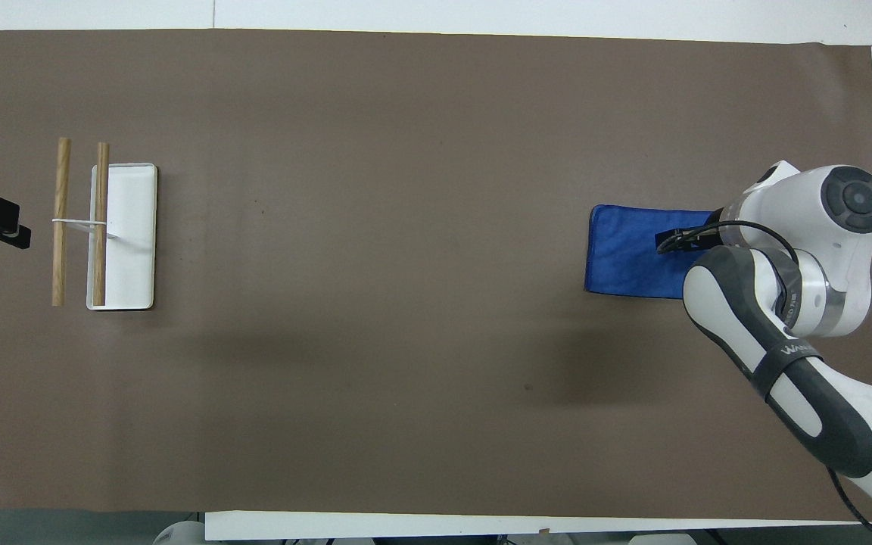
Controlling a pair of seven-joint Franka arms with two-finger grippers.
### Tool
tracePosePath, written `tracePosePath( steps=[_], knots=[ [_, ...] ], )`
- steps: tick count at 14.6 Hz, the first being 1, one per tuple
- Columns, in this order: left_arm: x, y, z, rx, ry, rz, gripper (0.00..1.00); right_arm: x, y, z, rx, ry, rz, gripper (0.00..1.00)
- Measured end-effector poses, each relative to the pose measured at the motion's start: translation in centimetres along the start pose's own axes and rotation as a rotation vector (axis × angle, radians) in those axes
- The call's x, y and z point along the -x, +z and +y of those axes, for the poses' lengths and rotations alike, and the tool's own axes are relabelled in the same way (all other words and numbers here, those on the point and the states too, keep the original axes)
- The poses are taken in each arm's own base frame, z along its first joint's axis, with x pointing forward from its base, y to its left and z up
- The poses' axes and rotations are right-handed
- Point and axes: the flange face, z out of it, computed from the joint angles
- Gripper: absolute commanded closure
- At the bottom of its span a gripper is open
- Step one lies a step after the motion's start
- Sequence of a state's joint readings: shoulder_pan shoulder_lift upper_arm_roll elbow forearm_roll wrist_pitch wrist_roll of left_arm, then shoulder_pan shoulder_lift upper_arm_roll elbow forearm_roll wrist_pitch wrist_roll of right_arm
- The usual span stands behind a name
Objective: Right arm passes towel to left arm to hang
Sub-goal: 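Grasp the towel corner and lift it toward the left gripper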
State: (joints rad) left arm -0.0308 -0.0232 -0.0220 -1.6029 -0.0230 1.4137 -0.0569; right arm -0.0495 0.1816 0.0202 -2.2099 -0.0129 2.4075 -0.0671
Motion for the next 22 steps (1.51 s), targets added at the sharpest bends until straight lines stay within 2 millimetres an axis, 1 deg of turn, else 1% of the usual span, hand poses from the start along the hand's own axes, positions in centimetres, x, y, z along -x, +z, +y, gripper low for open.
tracePosePath(
  steps=[2, 4, 6, 9, 10, 11, 12, 14, 15, 18, 20, 21, 22],
  knots=[
    [0.0, 0.0, 0.0, 0.0, 0.0, 0.0, 0.0, 0.1, 0.7, 0.0, -0.001, 0.0, -0.009, 0.01],
    [0.0, 0.0, 0.0, 0.0, 0.0, 0.0, 0.0, 0.1, 1.0, 0.1, -0.001, -0.004, -0.013, 0.03],
    [0.0, 0.0, 0.0, 0.0, 0.0, 0.0, 0.0, 0.2, 1.1, 0.3, -0.001, -0.009, -0.015, 0.13],
    [0.0, 0.0, 0.0, 0.0, 0.0, 0.001, 0.0, 0.4, 1.4, 0.4, -0.002, -0.008, -0.023, 0.17],
    [0.0, 0.0, 0.0, 0.0, 0.0, 0.0, 0.0, 0.5, 1.5, 0.4, -0.002, -0.008, -0.025, 0.23],
    [0.0, 0.0, 0.0, 0.0, 0.0, 0.0, 0.0, 0.5, 1.5, 0.4, -0.002, -0.008, -0.026, 0.38],
    [0.0, 0.0, 0.0, 0.0, 0.0, 0.0, 0.0, 0.5, 1.5, 0.5, -0.002, -0.008, -0.026, 0.58],
    [0.1, 0.0, 0.0, 0.0, 0.0, 0.0, 0.0, 0.4, 1.2, 0.5, -0.001, -0.008, -0.018, 0.91],
    [0.1, 0.0, 0.0, 0.0, 0.0, 0.0, 0.0, 0.4, 1.0, 0.6, -0.001, -0.013, -0.016, 1.0],
    [0.1, 0.1, 0.0, 0.0, 0.0, -0.002, 0.0, 0.4, 0.9, 1.2, 0.0, -0.016, -0.013, 1.0],
    [0.2, 0.3, 0.0, -0.001, 0.0, -0.008, 0.0, 0.2, 0.5, 1.5, 0.0, 0.013, -0.009, 1.0],
    [0.2, 0.4, 0.0, -0.001, -0.001, -0.009, 0.0, -0.1, 0.0, 1.4, -0.001, 0.055, -0.02, 1.0],
    [0.3, 0.5, 0.0, -0.001, -0.002, -0.009, 0.0, -0.4, -0.9, 1.2, -0.002, 0.098, -0.047, 1.0]
  ],
)
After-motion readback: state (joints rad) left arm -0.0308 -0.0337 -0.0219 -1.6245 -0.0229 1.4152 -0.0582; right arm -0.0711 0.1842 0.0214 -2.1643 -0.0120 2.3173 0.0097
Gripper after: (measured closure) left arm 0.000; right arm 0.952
